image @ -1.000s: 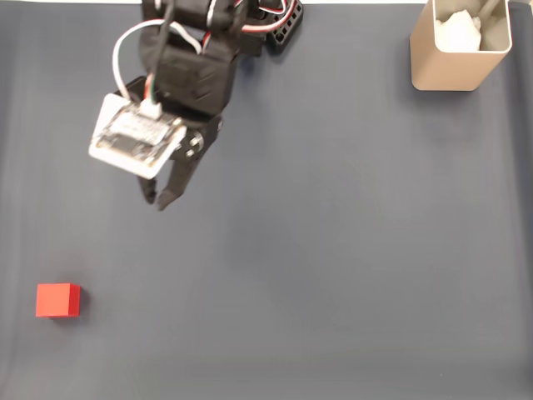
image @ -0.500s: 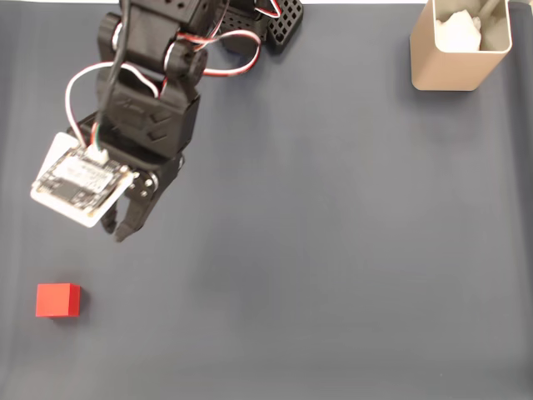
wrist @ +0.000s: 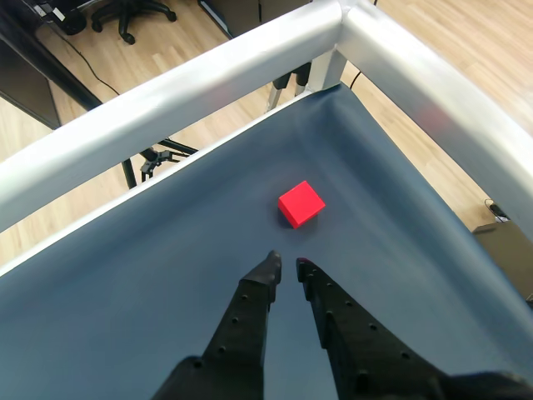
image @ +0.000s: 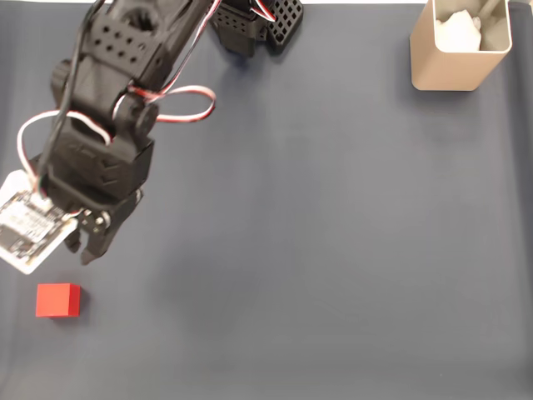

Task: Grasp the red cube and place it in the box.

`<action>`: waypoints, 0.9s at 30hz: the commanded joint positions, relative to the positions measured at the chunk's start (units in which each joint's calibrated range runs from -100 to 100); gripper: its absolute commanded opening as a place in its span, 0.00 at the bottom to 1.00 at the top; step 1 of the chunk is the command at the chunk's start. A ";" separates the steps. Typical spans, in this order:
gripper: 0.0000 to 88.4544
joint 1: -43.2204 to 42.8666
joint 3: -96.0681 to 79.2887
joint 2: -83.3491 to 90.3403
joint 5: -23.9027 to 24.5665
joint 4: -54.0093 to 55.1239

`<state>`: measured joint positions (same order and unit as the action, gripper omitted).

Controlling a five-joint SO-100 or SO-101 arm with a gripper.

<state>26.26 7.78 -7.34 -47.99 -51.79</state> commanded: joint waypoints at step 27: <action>0.29 4.56 22.97 -20.04 -2.25 -2.31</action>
<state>29.97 27.12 -27.40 -49.84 -53.78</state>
